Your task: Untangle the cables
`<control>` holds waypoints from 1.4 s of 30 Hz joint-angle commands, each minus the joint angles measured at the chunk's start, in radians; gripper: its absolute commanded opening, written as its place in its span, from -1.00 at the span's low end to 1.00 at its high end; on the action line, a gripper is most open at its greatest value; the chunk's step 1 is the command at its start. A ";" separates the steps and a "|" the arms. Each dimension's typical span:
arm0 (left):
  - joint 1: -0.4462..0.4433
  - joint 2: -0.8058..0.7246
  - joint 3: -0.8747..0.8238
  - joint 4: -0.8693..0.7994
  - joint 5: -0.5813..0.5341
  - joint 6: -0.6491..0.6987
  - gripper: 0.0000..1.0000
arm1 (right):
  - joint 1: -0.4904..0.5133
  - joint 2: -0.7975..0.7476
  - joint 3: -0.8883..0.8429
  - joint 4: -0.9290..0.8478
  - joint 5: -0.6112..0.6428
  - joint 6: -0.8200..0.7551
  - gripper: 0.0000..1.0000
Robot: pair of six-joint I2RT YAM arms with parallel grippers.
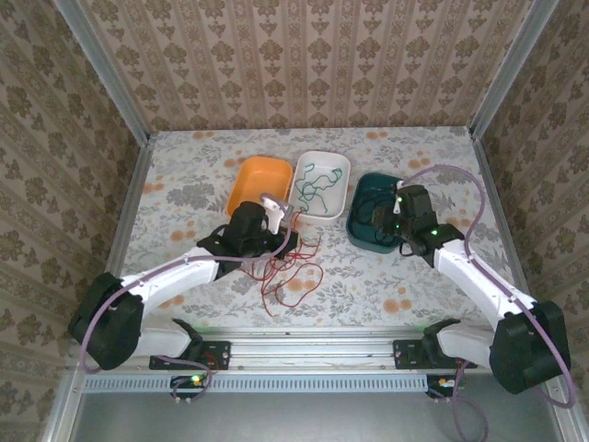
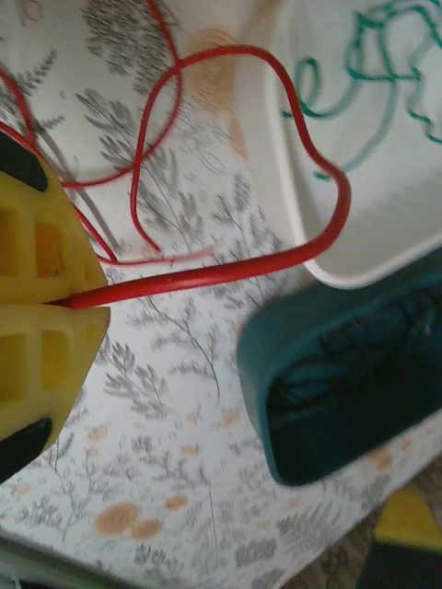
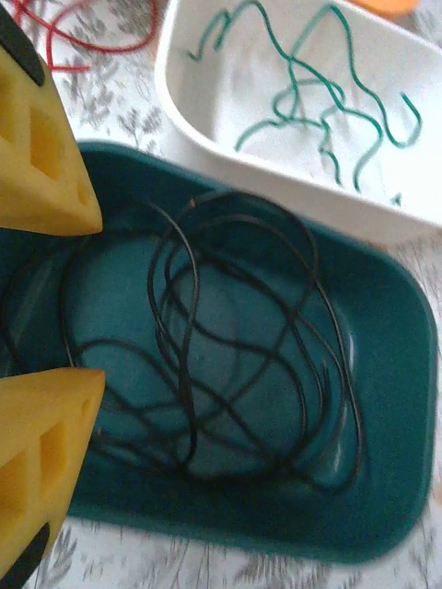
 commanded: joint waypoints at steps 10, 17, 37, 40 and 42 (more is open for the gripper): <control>-0.048 -0.164 0.131 0.061 -0.030 0.032 -1.00 | -0.095 -0.098 -0.024 0.006 0.052 0.032 -0.13; -0.043 -0.265 0.239 0.054 -0.032 0.089 -1.00 | -0.126 -0.119 -0.035 0.006 0.059 0.051 -0.14; -0.047 -0.191 0.267 -0.257 0.100 0.192 -1.00 | 0.016 -0.107 -0.060 0.161 -0.488 0.043 -0.14; -0.049 -0.194 0.267 -0.245 0.098 0.192 -1.00 | 0.112 -0.069 -0.028 0.133 -0.536 0.032 -0.12; -0.050 -0.198 0.270 -0.245 0.100 0.193 -1.00 | 0.165 -0.039 -0.009 0.121 -0.541 0.029 -0.11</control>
